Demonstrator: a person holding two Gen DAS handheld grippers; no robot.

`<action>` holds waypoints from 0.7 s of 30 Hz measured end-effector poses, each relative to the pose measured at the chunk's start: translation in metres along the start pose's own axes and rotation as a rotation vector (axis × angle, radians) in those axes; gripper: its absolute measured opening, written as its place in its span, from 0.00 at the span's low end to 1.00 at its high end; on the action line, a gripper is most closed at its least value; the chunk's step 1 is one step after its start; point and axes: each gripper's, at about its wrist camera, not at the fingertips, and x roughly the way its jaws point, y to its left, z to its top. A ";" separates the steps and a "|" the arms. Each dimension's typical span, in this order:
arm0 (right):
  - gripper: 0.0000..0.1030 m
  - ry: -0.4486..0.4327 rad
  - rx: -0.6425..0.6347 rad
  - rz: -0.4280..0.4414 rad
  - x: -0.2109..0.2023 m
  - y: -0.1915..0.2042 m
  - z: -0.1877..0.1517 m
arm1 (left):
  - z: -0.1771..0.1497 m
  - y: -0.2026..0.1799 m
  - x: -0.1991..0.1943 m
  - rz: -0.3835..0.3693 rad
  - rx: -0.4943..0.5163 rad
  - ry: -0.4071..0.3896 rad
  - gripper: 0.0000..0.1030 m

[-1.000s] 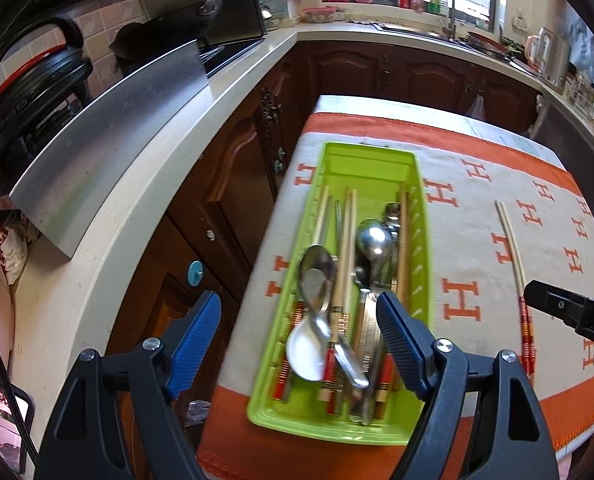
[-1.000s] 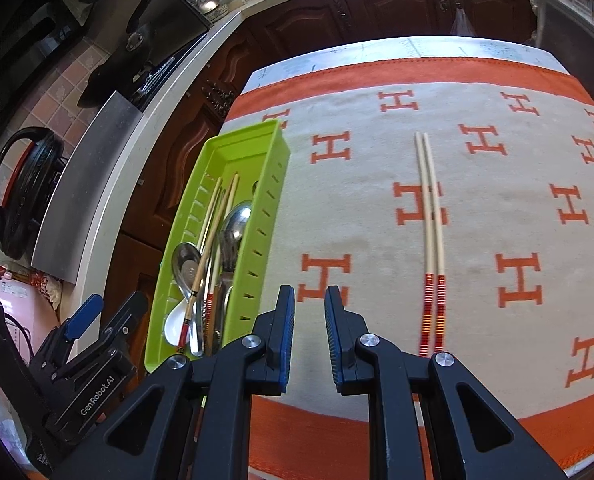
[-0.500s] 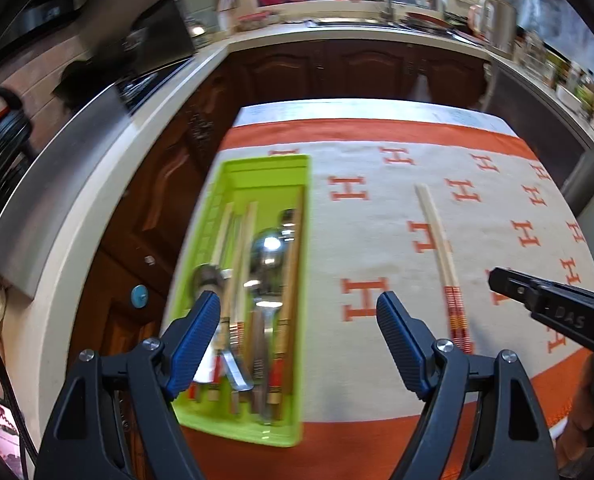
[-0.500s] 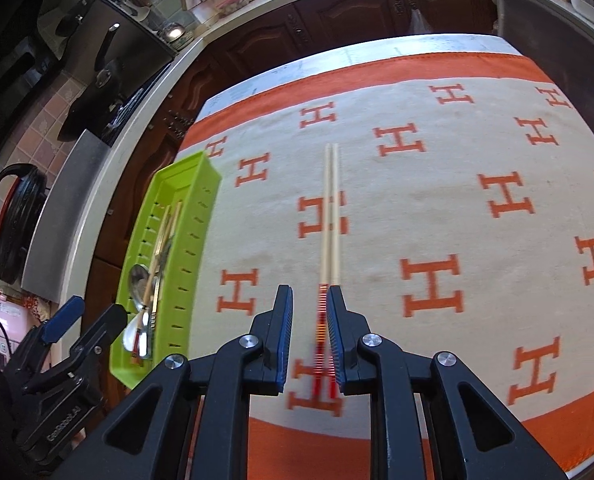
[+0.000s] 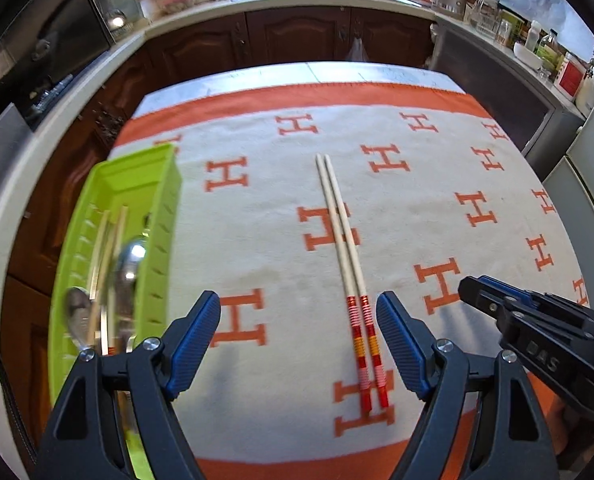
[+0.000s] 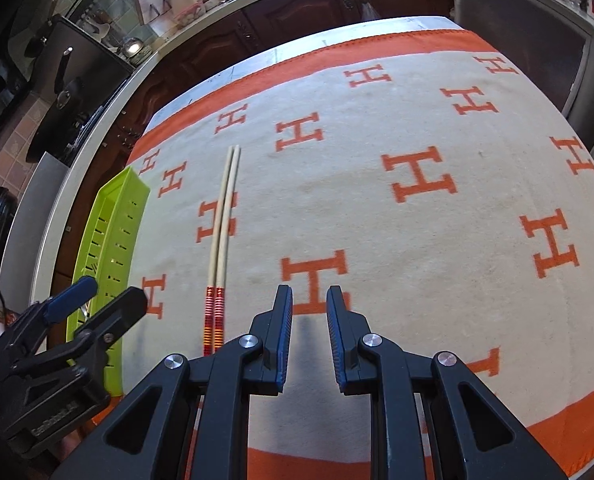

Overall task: Organize utensils
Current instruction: 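Move both tools back to the last pair of red-banded chopsticks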

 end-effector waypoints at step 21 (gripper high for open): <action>0.18 -0.015 0.011 0.017 0.005 -0.019 0.003 | 0.000 -0.019 0.049 0.048 0.003 0.112 0.55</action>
